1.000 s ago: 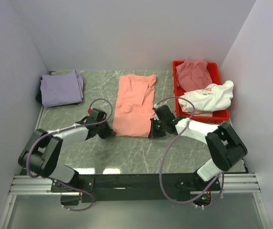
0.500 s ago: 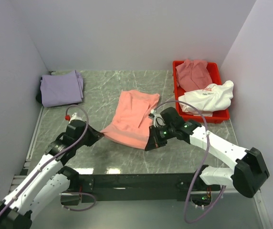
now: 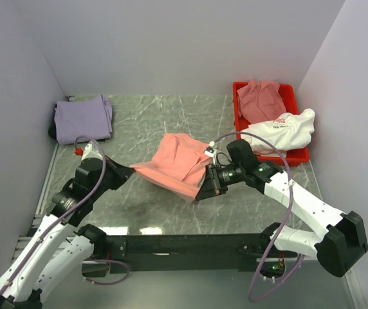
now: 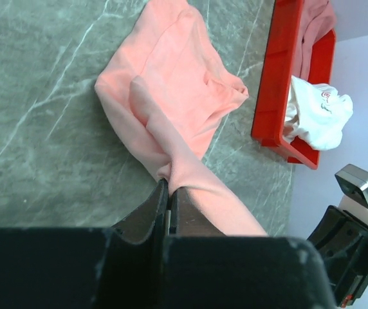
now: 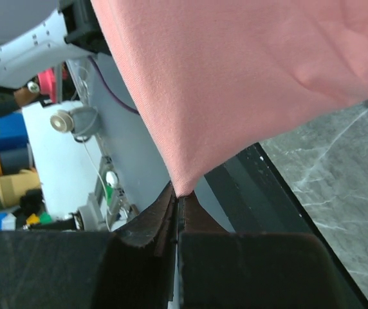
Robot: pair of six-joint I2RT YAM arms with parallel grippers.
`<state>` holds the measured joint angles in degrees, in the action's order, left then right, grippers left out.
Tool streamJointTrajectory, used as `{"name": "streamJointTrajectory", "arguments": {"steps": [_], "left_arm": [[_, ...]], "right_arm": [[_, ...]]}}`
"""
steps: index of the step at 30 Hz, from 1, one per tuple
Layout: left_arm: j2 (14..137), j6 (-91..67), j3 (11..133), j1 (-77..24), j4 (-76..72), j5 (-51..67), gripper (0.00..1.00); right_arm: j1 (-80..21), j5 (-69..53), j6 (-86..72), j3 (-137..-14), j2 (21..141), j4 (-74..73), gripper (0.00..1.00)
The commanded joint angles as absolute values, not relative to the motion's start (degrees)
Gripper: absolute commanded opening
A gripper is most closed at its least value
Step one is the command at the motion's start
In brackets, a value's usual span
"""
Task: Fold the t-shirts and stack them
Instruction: Fold the tshirt
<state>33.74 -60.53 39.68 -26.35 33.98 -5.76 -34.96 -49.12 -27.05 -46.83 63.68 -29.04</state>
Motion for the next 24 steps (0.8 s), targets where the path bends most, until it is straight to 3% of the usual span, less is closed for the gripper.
{"name": "streamJointTrajectory", "arguments": {"steps": [1, 7, 24], "left_arm": [[36.99, -57.31, 43.24, -25.58, 28.49, -14.32, 0.01], [46.48, -55.11, 47.46, -25.58, 23.39, -16.17, 0.01], [74.78, -49.57, 63.44, -22.68, 13.98, -11.96, 0.01]], "right_arm": [[-31.30, -53.70, -27.33, -46.41, 62.58, -32.34, 0.00], [-26.02, -56.86, -25.67, -47.72, 66.00, -31.64, 0.00], [-14.86, -46.06, -25.49, -54.93, 74.79, -27.60, 0.00]]}}
